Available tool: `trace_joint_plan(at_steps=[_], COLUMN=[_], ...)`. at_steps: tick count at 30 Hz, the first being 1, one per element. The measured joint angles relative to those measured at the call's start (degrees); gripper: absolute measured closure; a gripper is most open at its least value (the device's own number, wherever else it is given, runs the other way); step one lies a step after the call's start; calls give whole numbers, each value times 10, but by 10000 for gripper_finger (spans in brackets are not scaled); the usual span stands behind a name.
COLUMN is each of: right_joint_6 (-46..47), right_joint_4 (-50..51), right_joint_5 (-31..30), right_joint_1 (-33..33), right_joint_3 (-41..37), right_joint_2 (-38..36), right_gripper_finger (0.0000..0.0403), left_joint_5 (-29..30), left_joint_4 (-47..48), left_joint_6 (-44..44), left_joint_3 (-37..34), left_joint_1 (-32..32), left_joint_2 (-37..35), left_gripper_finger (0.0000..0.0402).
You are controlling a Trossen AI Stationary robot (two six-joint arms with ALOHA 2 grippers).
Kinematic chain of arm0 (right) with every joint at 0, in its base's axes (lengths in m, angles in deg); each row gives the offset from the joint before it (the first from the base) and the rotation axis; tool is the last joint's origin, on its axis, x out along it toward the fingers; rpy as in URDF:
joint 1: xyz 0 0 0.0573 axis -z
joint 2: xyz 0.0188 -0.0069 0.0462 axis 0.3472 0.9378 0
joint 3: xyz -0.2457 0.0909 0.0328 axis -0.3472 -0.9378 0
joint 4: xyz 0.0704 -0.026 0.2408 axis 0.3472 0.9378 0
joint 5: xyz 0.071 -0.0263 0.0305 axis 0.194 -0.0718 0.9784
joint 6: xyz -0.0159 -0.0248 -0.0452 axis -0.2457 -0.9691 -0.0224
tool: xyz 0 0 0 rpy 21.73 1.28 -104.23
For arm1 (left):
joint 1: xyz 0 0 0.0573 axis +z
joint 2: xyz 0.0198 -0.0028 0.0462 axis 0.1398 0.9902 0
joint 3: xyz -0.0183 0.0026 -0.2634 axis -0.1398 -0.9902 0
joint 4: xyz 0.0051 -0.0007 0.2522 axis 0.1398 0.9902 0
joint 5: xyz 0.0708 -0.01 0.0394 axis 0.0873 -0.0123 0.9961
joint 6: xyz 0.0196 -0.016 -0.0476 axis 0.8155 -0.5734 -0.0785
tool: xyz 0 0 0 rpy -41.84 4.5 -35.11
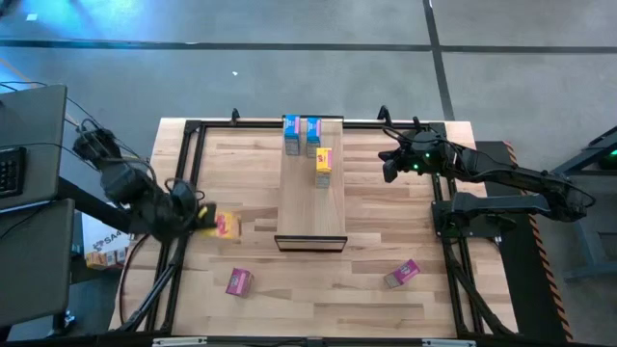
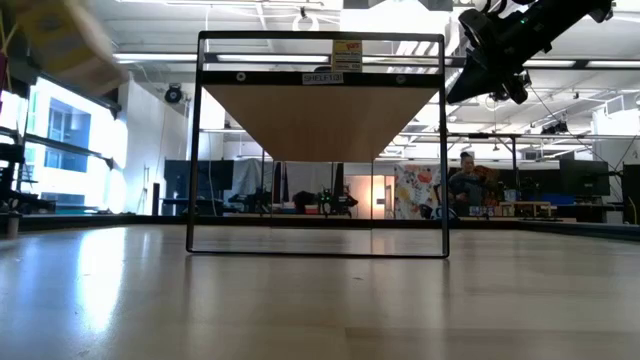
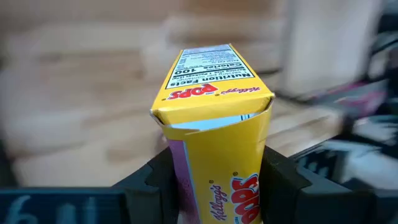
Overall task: Stack cereal on shelf
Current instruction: Put the yellow cereal box on the shelf
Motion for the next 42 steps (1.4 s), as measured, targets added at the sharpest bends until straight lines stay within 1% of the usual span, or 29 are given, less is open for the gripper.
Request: trace_joint_plan(at_steps=[2, 4, 8, 10, 13, 17, 20, 23, 26, 29, 30, 34, 39, 42], right_joint_6=[3, 3, 6, 6, 6, 6, 6, 6, 6, 6, 6, 6, 7, 8], right_joint_4=[0, 0, 0, 0, -2, -5, -5, -5, -5, -5, -5, -5, -5, -5], right_joint_5=[0, 0, 2, 2, 2, 2, 2, 2, 2, 2, 2, 2, 2, 1], right_joint_1=[0, 0, 0, 0, 0, 0, 0, 0, 0, 0, 0, 0, 0, 0], right_joint_3=[0, 0, 0, 0, 0, 0, 0, 0, 0, 0, 0, 0, 0, 0], right_joint_2=[0, 0, 0, 0, 0, 0, 0, 0, 0, 0, 0, 0, 0, 0], right_gripper_finger=[403, 403, 403, 403, 403, 403, 403, 403, 403, 403, 403, 403, 403, 403], left_joint_5=[26, 40, 37, 21, -30, -118, -188, -263, -303, -308, -305, -250, -231, -202], left_joint_4=[-1, -2, -3, -5, -25, -101, -159, -199, -226, -218, -210, -191, -190, -183], left_joint_6=[43, 97, 217, 275, 367, 495, 569, 624, 669, 693, 694, 689, 686, 694], left_joint_3=[18, 44, 98, 121, 143, 149, 149, 149, 149, 149, 149, 149, 150, 149], left_joint_1=[29, 64, 152, 200, 274, 366, 428, 477, 501, 508, 508, 506, 486, 478], left_joint_2=[-8, -10, 1, 12, 36, 79, 118, 158, 188, 201, 202, 201, 206, 216], left_gripper_finger=[256, 258, 260, 260, 261, 261, 261, 261, 261, 261, 261, 261, 261, 261])
